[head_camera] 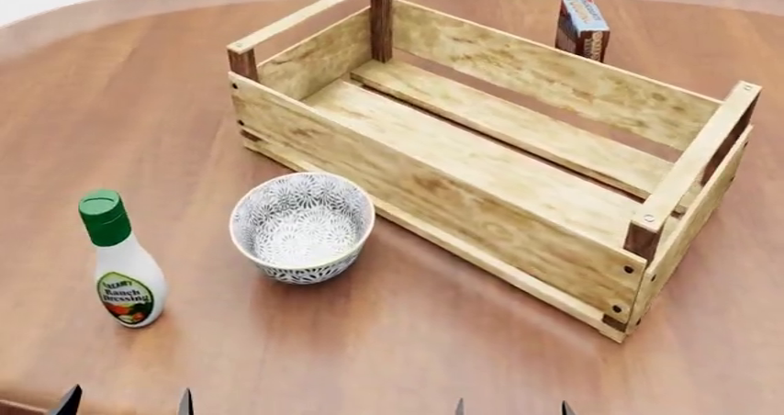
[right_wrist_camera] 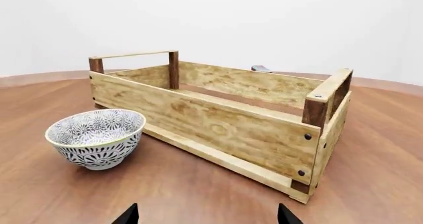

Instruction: Pick up the salad dressing and put it in the tray.

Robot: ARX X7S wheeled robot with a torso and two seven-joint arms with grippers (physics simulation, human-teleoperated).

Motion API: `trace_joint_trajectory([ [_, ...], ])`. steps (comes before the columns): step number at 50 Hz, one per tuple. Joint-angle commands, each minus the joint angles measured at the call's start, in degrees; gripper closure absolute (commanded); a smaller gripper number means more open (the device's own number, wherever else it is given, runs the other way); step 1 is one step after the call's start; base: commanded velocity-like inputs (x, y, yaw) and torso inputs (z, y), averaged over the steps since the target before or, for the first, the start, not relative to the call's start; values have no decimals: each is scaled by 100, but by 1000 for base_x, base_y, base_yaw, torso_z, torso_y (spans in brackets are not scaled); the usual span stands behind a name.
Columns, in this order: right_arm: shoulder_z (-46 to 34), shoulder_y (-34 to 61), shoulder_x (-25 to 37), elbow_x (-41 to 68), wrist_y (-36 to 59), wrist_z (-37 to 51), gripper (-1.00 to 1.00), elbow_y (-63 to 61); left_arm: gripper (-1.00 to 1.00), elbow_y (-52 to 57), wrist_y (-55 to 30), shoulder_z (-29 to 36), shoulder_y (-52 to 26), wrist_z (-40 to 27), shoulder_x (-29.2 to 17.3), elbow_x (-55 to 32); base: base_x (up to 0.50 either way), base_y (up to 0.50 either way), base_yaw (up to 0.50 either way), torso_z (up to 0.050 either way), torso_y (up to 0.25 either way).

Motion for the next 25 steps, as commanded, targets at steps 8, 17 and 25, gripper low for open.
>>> trace_joint_trajectory([
  [8,-385,98,144,-398,190,223,-100,94,-100,-41,-49,109,-49,-161,-90,-51,0,10,0,0,0],
  [17,106,301,228,214,1148,377,-100,-1246,-100,1425,-1390,-111,-366,-249,-392,-511,250,0,0,0,0],
  [25,606,667,550,527,2438,658,-100,-2958,-100,3022,-2346,-392,-549,-348,-765,-958,500,0,0,0,0],
])
